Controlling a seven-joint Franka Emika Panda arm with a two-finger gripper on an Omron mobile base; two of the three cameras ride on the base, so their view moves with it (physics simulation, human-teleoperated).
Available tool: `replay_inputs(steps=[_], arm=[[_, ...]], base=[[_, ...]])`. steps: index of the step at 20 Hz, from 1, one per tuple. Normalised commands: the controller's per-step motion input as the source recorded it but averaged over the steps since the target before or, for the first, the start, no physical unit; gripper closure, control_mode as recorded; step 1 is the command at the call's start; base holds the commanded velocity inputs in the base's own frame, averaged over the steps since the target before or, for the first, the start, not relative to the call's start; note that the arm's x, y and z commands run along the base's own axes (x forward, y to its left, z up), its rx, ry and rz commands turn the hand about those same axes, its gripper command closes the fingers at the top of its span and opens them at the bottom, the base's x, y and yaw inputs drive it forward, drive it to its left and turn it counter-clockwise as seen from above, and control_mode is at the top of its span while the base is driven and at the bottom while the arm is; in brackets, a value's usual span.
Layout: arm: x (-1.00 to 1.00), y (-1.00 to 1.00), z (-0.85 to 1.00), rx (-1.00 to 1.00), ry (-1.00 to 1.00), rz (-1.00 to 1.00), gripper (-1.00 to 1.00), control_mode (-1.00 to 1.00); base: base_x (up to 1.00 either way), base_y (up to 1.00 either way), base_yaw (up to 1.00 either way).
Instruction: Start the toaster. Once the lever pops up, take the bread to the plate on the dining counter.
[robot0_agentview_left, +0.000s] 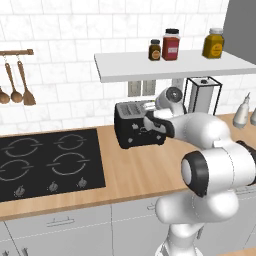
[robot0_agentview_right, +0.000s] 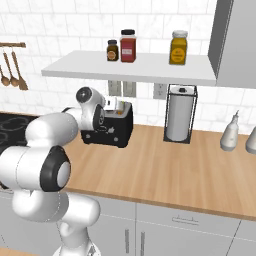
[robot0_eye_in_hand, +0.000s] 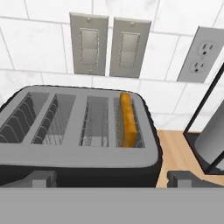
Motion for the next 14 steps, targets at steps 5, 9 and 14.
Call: replay_inputs(steps=[5,9,14], arm=[[0.02,0.00,0.11,0.00,0.00,0.05,-1.00,-1.00],[0.22,0.00,0.11,0.00,0.00,0.10,-1.00,-1.00],[0.05,0.00,0.01,0.00,0.00,0.09,-1.00,-1.00]], base=[[0.00,0.00,0.00],[0.00,0.00,0.00],[0.00,0.00,0.00]])
